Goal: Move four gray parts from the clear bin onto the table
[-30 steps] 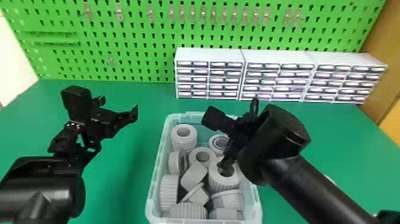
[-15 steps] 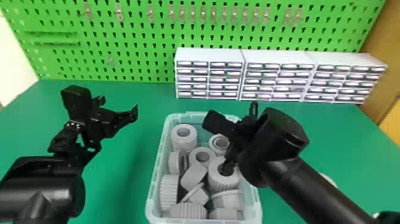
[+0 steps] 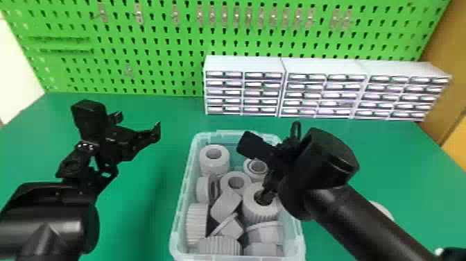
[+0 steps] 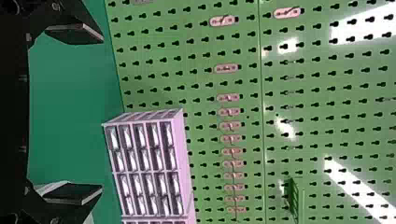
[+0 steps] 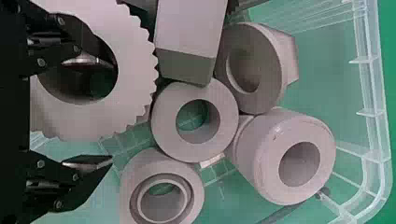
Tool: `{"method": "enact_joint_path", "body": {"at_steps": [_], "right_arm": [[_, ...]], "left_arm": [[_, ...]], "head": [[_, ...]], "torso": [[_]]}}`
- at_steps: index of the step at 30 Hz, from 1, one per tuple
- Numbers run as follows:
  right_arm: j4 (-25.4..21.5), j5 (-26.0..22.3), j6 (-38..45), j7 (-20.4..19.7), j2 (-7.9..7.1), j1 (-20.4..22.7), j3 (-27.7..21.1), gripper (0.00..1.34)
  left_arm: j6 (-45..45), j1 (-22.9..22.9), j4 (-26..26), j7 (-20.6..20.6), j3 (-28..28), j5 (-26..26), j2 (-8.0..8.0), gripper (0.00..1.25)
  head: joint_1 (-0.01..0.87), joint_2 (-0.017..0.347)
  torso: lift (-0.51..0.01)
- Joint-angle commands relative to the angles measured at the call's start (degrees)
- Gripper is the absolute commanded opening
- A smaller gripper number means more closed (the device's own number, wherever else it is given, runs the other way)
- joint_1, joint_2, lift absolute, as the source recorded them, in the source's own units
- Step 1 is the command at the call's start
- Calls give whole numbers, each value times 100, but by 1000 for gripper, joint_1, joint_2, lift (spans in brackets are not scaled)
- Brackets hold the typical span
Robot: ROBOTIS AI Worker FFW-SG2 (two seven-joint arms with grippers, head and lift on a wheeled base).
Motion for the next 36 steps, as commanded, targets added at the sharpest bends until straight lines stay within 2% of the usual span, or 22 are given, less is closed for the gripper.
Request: {"method": "enact_joint_path", "body": {"at_steps": [1, 7, 22, 36], "right_arm": [[2, 0, 0, 1, 0, -9, 25, 607], [2, 97, 0, 1, 0, -9, 122, 390], [-34, 97, 0, 1, 0, -18, 122, 387], [-596, 571, 71, 10, 27, 52, -107, 387]], "left_arm": [[0, -7, 0, 0, -4, -1, 0, 1095], [0, 2, 0, 0, -4, -1, 0, 1095], [9, 11, 0, 0, 5, 8, 0, 1095], [9, 28, 0, -9, 31, 8, 9, 1095]], "head": [[678, 34], [678, 34], [678, 34], [678, 34]], "torso": [[-50], [-50], [-50], [-50]]}}
